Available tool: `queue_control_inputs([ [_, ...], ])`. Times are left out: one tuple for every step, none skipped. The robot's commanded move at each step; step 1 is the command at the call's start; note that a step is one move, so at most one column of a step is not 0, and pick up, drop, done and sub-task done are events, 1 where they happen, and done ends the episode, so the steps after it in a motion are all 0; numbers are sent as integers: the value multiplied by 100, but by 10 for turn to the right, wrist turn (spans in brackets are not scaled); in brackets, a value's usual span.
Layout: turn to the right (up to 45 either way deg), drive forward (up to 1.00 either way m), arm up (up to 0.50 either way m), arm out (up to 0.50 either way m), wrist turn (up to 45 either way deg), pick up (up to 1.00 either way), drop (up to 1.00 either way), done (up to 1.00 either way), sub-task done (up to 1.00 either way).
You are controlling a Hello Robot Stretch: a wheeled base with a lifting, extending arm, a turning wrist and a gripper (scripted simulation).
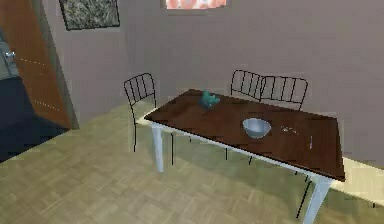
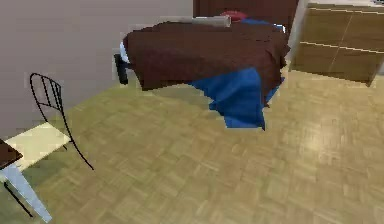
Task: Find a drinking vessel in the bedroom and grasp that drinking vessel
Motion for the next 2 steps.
queue_control_inputs([
  [-450, 0, 0, 0, 0, 0, 0, 0, 0],
  [-450, 0, 0, 0, 0, 0, 0, 0, 0],
])
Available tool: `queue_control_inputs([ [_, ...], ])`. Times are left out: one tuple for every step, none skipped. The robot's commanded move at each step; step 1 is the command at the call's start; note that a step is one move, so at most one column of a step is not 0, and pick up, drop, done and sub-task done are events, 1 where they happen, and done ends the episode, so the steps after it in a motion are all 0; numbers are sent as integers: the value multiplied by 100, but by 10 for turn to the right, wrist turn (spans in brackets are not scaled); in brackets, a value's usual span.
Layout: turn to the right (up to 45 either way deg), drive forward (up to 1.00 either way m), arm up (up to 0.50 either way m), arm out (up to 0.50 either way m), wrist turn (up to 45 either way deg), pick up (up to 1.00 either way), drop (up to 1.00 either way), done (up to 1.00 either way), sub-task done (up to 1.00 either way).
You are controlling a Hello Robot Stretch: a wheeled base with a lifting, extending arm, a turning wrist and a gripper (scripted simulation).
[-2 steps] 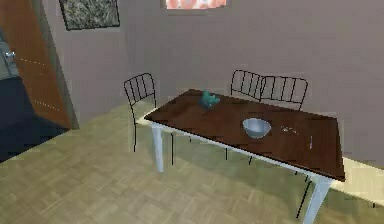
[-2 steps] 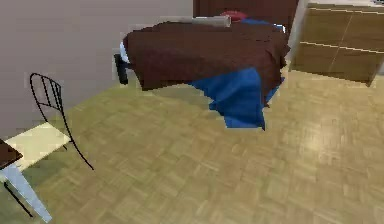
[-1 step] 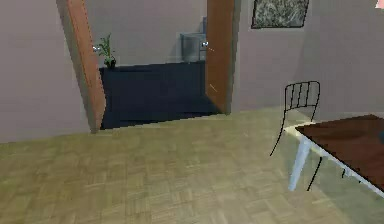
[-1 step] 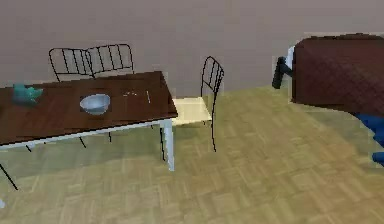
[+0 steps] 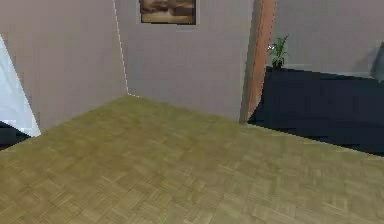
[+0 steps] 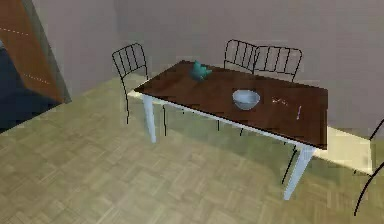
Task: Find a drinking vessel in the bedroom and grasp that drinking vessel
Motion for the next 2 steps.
queue_control_inputs([
  [-450, 0, 0, 0, 0, 0, 0, 0, 0],
  [-210, 0, 0, 0, 0, 0, 0, 0, 0],
])
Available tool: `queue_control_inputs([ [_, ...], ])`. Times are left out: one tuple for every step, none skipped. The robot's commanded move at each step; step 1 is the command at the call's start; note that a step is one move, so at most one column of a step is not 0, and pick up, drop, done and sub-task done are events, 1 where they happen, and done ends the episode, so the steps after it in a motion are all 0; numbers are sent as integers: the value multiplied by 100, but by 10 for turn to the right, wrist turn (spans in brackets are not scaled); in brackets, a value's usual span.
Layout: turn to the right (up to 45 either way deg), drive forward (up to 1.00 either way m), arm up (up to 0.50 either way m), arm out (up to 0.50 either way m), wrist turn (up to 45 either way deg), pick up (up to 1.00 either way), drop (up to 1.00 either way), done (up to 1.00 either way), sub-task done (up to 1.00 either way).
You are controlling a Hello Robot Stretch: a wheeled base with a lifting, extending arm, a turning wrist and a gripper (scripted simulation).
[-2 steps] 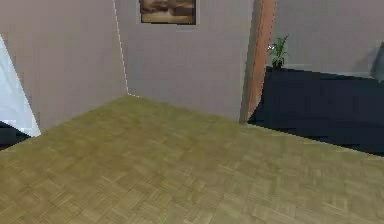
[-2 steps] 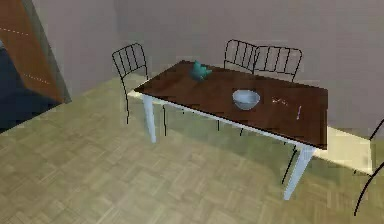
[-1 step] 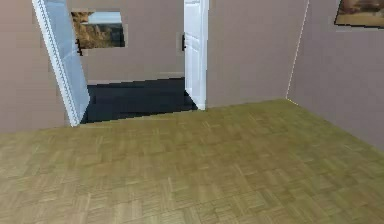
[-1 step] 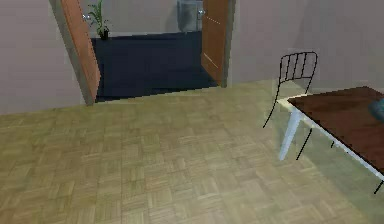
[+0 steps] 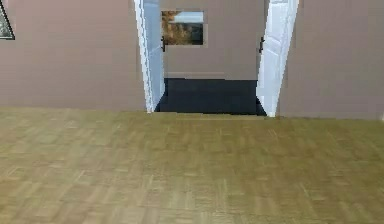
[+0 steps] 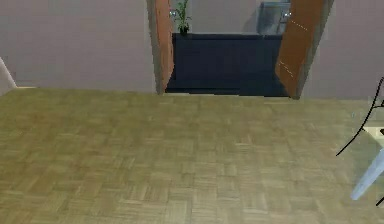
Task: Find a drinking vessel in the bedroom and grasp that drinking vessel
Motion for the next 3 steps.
queue_control_inputs([
  [0, 100, 0, 0, 0, 0, 0, 0, 0],
  [0, 100, 0, 0, 0, 0, 0, 0, 0],
  [-30, 0, 0, 0, 0, 0, 0, 0, 0],
])
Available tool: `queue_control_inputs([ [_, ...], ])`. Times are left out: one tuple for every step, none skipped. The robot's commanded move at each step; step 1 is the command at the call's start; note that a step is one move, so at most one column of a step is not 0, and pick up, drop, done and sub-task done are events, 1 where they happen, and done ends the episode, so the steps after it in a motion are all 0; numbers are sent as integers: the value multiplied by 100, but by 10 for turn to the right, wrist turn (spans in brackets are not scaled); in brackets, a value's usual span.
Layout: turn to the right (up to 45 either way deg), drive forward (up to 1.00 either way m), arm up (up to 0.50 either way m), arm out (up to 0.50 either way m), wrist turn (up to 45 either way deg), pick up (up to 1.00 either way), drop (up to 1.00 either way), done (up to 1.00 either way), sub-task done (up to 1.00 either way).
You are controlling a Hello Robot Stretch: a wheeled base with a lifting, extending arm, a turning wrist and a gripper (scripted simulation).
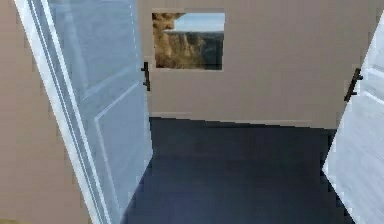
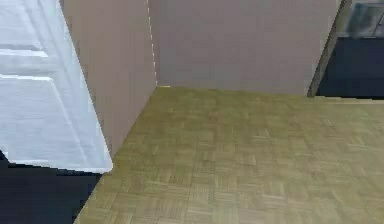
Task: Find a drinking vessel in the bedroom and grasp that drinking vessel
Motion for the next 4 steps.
queue_control_inputs([
  [0, 100, 0, 0, 0, 0, 0, 0, 0],
  [0, 100, 0, 0, 0, 0, 0, 0, 0],
  [-30, 0, 0, 0, 0, 0, 0, 0, 0],
  [0, 5, 0, 0, 0, 0, 0, 0, 0],
])
